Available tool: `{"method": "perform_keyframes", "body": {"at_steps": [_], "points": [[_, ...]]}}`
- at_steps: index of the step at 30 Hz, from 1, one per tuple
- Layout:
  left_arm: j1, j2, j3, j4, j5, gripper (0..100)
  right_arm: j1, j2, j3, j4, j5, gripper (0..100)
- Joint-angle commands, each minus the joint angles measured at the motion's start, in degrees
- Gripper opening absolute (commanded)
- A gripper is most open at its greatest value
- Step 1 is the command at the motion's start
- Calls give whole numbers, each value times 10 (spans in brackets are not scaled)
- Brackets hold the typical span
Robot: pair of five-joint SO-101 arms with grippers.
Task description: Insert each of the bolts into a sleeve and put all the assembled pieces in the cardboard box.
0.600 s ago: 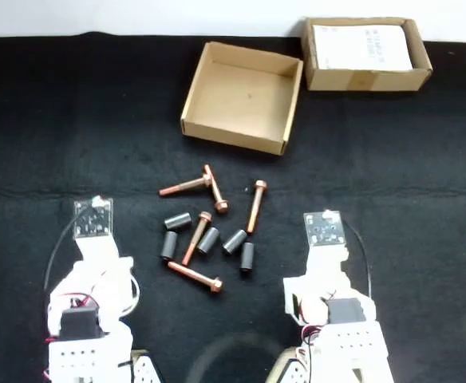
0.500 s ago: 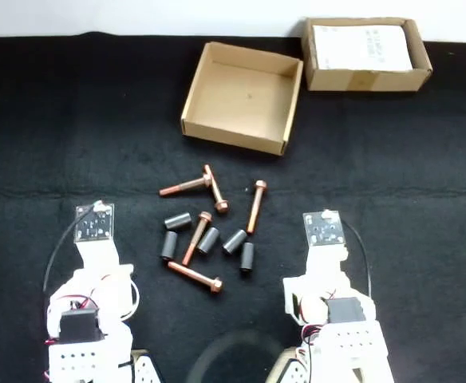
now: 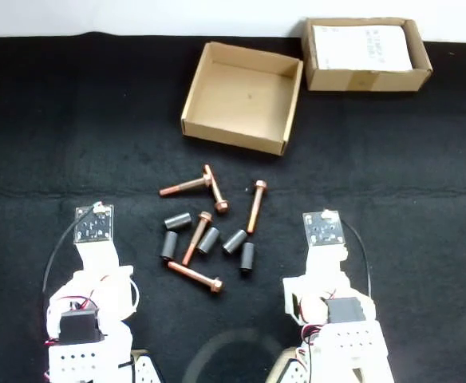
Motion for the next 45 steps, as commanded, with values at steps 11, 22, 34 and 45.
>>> {"method": "perform_keyframes", "body": {"at_steps": [11, 22, 34, 45], "points": [[-4, -4, 8, 2, -3, 9, -15, 38, 2, 1, 9, 9], [-7, -4, 8, 2, -2, 9, -15, 38, 2, 1, 9, 9], [-8, -6, -46, -46, -2, 10, -2, 38, 1, -55, 5, 9], [-8, -6, -188, -104, -4, 11, 2, 38, -95, -59, 9, 9]]}}
